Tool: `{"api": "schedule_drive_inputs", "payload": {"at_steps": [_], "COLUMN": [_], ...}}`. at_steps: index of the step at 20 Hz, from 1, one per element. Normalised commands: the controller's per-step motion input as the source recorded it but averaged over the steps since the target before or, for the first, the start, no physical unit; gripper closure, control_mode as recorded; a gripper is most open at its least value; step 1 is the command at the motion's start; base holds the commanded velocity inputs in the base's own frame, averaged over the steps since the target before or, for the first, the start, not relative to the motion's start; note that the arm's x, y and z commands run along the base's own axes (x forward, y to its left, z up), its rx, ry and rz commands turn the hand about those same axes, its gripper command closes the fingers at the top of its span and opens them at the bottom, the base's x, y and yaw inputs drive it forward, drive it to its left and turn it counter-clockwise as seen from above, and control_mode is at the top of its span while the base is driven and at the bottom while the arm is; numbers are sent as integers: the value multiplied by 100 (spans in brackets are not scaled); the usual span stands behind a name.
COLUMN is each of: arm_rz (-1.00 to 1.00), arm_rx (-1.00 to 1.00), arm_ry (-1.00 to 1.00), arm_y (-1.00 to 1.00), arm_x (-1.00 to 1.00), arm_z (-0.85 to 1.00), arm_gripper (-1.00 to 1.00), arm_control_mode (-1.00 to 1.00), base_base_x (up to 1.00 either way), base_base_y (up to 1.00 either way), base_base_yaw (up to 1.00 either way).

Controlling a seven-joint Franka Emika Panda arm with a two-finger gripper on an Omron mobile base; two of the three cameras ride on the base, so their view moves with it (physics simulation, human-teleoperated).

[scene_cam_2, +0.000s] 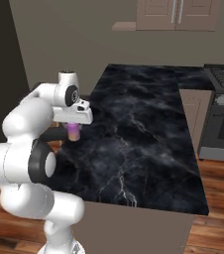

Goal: Move the drinks to the dining counter.

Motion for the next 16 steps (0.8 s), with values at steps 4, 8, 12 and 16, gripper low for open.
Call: {"api": "schedule_drive_inputs", "payload": {"at_steps": [4,8,12,16], "arm_rz": [0,0,0,0], "arm_rx": [1,0,0,0], "arm_ry": [0,0,0,0], "arm_y": [0,0,0,0], "arm_x": [44,34,29,13], "arm_z": [-49,-46,-44,-41], "arm_gripper": [100,100,100,100], "arm_control_mode": [-100,-100,-100,-100], "base_base_x": [0,0,0,0], "base_base_y": [0,0,0,0], "base_base_yaw": [0,0,0,0]}}
